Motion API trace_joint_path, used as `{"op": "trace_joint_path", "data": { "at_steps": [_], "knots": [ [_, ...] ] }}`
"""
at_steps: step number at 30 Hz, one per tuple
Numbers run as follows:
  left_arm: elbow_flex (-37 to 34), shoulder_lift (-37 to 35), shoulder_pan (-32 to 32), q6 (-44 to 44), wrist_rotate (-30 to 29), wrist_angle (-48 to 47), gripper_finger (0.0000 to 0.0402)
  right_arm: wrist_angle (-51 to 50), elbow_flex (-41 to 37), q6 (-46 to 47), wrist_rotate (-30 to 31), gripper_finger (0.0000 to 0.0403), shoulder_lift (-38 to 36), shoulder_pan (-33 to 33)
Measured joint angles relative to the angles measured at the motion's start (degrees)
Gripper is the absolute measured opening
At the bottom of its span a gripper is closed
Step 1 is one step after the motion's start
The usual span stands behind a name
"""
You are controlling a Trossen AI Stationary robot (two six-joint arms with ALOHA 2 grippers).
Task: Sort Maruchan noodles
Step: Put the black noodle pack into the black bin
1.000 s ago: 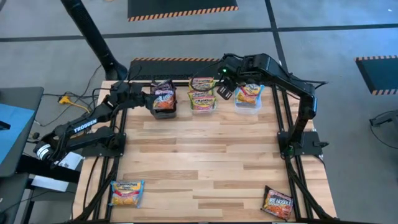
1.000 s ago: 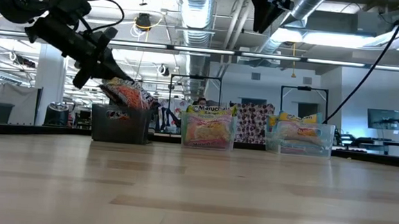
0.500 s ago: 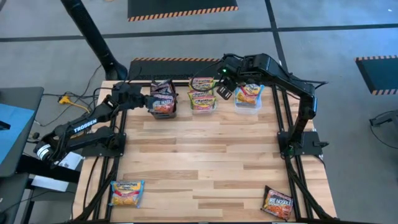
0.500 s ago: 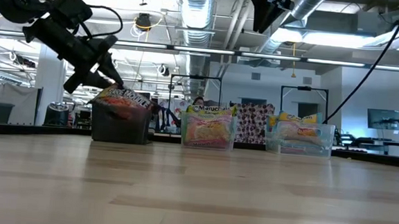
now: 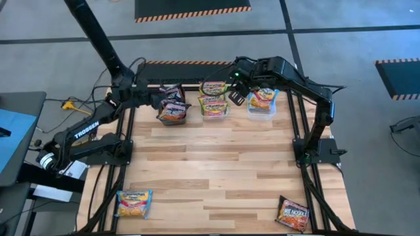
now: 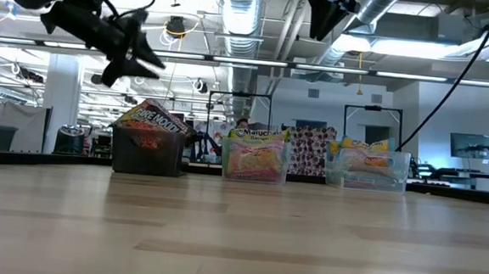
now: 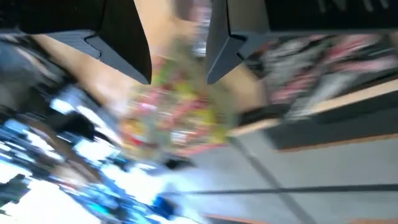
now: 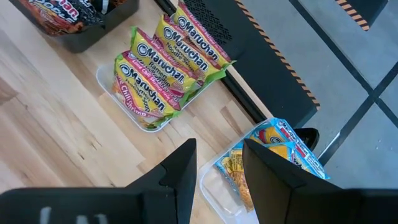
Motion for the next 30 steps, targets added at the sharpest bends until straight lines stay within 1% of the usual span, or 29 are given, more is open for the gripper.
{"op": "trace_joint_path", "data": {
  "at_steps": [3, 4, 6, 10, 13, 20, 24, 30],
  "knots": [
    [1.8, 0.0, -0.6, 0.0, 8.3, -2.3, 0.0137, 0.0, 0.0, 0.0, -0.4, 0.0154, 0.0, 0.0],
    [2.1, 0.0, -1.2, -0.4, 9.6, -3.7, 0.0137, 0.0, 0.0, 0.0, -0.4, 0.0154, 0.0, 0.0],
    [2.3, 0.0, -2.6, -0.7, 9.8, -7.0, 0.0137, 0.0, 0.0, 0.0, -0.4, 0.0154, 0.0, 0.0],
    [2.4, 0.1, -5.6, -0.9, 5.8, -15.3, 0.0137, 0.0, 0.0, 0.0, -0.4, 0.0154, 0.0, 0.0],
    [2.4, 1.1, -8.3, -0.8, 2.3, -19.6, 0.0137, 0.0, 0.0, 0.0, -0.4, 0.0154, 0.0, 0.0],
    [2.4, 6.0, -13.1, -0.9, -2.6, -20.2, 0.0137, 0.4, 0.0, 0.0, -0.4, 0.0154, 0.0, 0.0],
    [2.4, 10.2, -13.5, -1.0, -5.5, -20.2, 0.0137, 1.0, 0.0, 0.0, -0.4, 0.0154, 0.0, 0.0],
    [2.4, 14.8, -13.5, -0.8, -11.8, -20.1, 0.0137, 1.2, 0.0, 0.0, -1.4, 0.0154, 0.0, 0.1]
  ]
}}
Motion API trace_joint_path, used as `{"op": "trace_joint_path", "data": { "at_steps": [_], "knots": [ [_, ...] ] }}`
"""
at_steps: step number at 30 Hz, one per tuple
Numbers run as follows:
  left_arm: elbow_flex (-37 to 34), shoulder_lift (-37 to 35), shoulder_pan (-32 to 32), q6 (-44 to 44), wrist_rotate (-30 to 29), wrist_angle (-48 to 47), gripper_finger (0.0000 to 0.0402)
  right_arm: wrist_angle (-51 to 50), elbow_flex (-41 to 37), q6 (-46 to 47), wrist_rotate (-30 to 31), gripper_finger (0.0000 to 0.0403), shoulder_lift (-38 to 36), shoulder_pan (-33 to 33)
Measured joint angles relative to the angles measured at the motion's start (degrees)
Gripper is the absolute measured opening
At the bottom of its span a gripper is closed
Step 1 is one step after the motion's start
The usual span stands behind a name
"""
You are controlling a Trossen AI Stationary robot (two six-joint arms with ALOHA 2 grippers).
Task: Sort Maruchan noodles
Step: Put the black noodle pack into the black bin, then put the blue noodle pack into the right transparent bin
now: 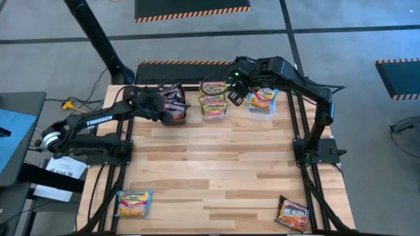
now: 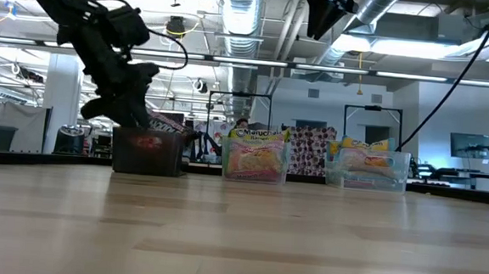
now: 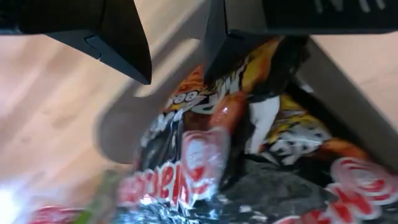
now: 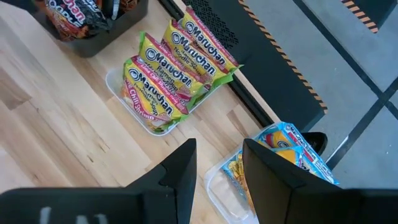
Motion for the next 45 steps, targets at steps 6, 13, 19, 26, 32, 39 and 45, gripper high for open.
{"op": "trace_joint_path", "data": {
  "at_steps": [6, 13, 19, 26, 32, 39, 45],
  "knots": [
    [0.2, 4.0, 0.4, 0.6, -5.6, 0.7, 0.0137, 0.2, 0.0, 0.3, 0.0, 0.0154, 0.0, 0.7],
    [0.2, 7.0, 2.1, -0.7, -6.6, 1.3, 0.0137, 0.2, 0.0, 0.5, 0.0, 0.0154, 0.0, 1.0],
    [0.2, 6.8, 2.6, 0.5, -9.3, 0.6, 0.0137, 0.2, 0.0, 1.4, 0.0, 0.0154, 0.0, 1.5],
    [0.1, 6.8, 4.6, 2.2, -12.4, 0.0, 0.0137, 0.1, 0.0, 1.5, 0.0, 0.0154, 0.0, 2.7],
    [0.0, 5.9, 4.9, 4.0, -6.8, 0.1, 0.0137, 0.1, 0.0, 1.5, 0.0, 0.0154, 0.0, 3.2],
    [-0.2, 1.3, 4.8, 3.4, -5.3, -0.5, 0.0137, 0.1, 0.0, 1.5, 0.0, 0.0154, 0.0, 3.2],
    [-0.2, -3.3, 4.8, 3.0, -5.3, -0.3, 0.0137, 0.1, 0.0, 1.5, 0.0, 0.0154, 0.0, 3.2]
  ]
}}
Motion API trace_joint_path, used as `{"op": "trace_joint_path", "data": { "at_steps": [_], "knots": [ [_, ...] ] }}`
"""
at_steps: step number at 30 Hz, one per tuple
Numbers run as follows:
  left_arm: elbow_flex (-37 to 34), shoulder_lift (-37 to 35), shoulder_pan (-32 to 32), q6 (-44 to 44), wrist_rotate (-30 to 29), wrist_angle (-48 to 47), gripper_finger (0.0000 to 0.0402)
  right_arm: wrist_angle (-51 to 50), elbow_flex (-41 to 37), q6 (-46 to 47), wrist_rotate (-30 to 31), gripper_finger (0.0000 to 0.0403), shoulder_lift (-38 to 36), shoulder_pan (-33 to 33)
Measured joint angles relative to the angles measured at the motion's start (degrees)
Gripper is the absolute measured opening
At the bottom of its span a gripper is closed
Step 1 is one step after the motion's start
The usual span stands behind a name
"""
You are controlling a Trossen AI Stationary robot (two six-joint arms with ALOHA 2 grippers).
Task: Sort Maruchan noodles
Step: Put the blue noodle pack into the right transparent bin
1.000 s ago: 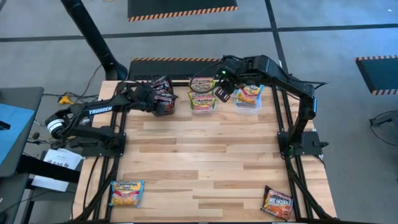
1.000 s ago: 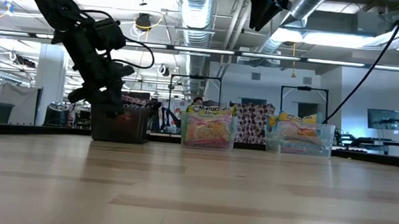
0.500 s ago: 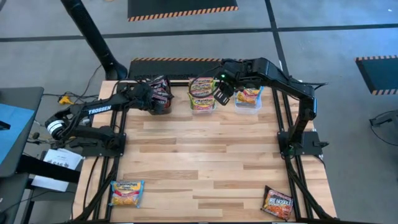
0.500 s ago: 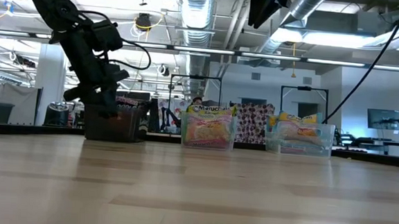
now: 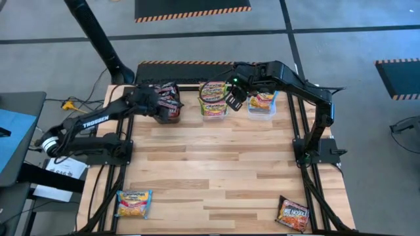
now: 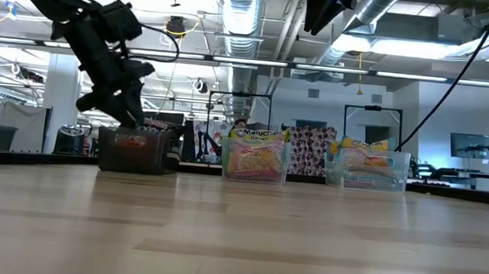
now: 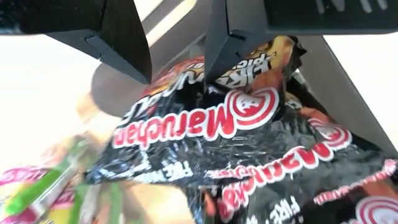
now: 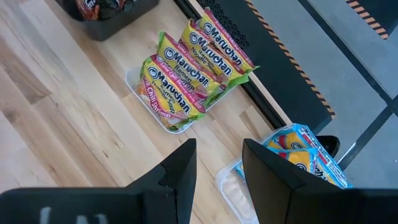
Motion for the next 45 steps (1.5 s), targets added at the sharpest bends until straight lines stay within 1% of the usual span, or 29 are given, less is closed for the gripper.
{"op": "trace_joint_path", "data": {
  "at_steps": [5, 10, 13, 18, 24, 28, 32, 37, 45],
  "knots": [
    [0.1, -4.2, 0.0, -1.5, 1.1, 0.1, 0.0137, -0.8, 0.0, 0.0, -0.7, 0.0154, 0.0, 0.0],
    [0.1, -9.2, 0.0, -1.7, 6.4, 1.0, 0.0137, -4.1, 0.0, 0.0, -6.6, 0.0154, 0.0, 0.0],
    [0.1, -12.0, 0.0, -3.2, 9.7, 2.5, 0.0137, -6.9, 0.0, 2.0, -10.5, 0.0154, 0.0, 0.4],
    [0.1, -15.6, -0.1, -4.2, 12.1, 6.5, 0.0137, -6.5, -0.1, 2.5, -13.7, 0.0154, -0.1, 2.8],
    [0.2, -18.5, -0.1, -4.1, 13.1, 9.8, 0.0137, -6.5, -0.1, 2.4, -13.7, 0.0154, -0.2, 7.0],
    [0.2, -19.0, -0.1, -3.8, 13.0, 10.7, 0.0137, -6.5, -0.1, 2.1, -13.7, 0.0154, -0.2, 9.2],
    [0.2, -18.9, -0.1, -4.6, 13.1, 10.7, 0.0137, -6.5, -0.1, -0.6, -13.7, 0.0154, -0.2, 10.8],
    [0.2, -18.9, -0.1, -6.4, 14.6, 10.7, 0.0137, -6.5, -0.1, -1.7, -13.7, 0.0154, -0.2, 11.7],
    [0.2, -18.9, -0.1, -8.6, 14.6, 10.6, 0.0137, -6.5, -0.1, -1.7, -13.7, 0.0154, -0.2, 11.7]
  ]
}}
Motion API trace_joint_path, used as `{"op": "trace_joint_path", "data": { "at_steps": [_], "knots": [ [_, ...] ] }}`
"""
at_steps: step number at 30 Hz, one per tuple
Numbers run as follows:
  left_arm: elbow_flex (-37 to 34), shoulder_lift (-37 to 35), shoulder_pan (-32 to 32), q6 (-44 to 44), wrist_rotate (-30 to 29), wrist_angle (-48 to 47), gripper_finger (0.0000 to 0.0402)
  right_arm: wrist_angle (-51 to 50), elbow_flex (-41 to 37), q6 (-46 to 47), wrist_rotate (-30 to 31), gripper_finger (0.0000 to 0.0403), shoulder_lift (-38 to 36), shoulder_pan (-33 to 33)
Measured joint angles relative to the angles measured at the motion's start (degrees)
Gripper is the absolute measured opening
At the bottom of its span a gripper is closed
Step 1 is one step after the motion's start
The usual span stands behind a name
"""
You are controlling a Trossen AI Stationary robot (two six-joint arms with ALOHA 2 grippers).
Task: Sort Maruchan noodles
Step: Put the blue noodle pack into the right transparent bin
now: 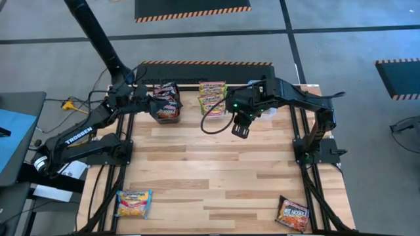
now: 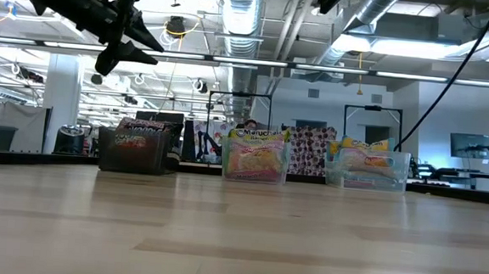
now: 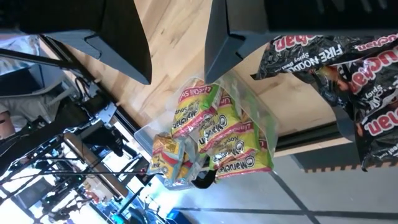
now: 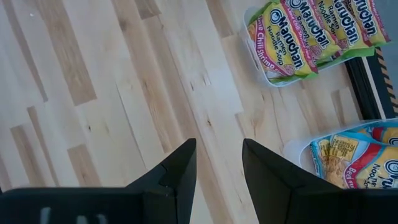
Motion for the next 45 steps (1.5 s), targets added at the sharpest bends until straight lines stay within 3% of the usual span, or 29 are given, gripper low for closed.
{"op": "trace_joint_path", "data": {
  "at_steps": [7, 17, 22, 24, 26, 31, 34, 39, 45],
  "knots": [
    [0.0, 0.0, 0.0, -0.1, 0.4, -0.1, 0.0137, 1.5, 0.0, -3.3, 0.0, 0.016, 0.0, 0.0],
    [0.0, 0.0, 0.0, 0.4, 0.9, -0.6, 0.0138, 2.8, 0.0, -2.8, 0.0, 0.0215, 0.1, 0.0],
    [0.0, 0.8, 0.0, 2.7, -0.5, -0.7, 0.0152, 2.8, 0.0, -1.4, 0.0, 0.0227, 0.1, 0.0],
    [0.0, 1.4, 0.3, -0.5, -1.6, -1.1, 0.016, 2.8, 0.0, -1.4, 0.1, 0.0227, 0.1, 0.0],
    [0.0, 1.8, 0.8, -2.6, 0.5, -0.9, 0.0164, 2.8, 0.0, -1.4, 0.1, 0.0228, 0.1, 0.0],
    [1.8, 1.8, 0.6, -2.8, 13.0, -0.9, 0.0156, 3.8, 0.0, -1.4, 0.1, 0.0227, 0.1, -0.6],
    [5.5, 1.8, -0.2, -1.3, 16.1, -2.3, 0.0149, 3.8, 0.0, -1.3, 0.1, 0.0227, 0.1, -0.9],
    [14.5, 2.2, -1.4, 3.4, 16.2, -10.9, 0.0144, 3.8, 0.0, -1.3, 0.2, 0.0227, 0.1, -1.0],
    [25.6, 2.9, -2.9, 11.6, 15.7, -35.0, 0.0144, 3.8, 0.0, -1.3, 0.1, 0.0227, 0.1, -0.9]
  ]
}}
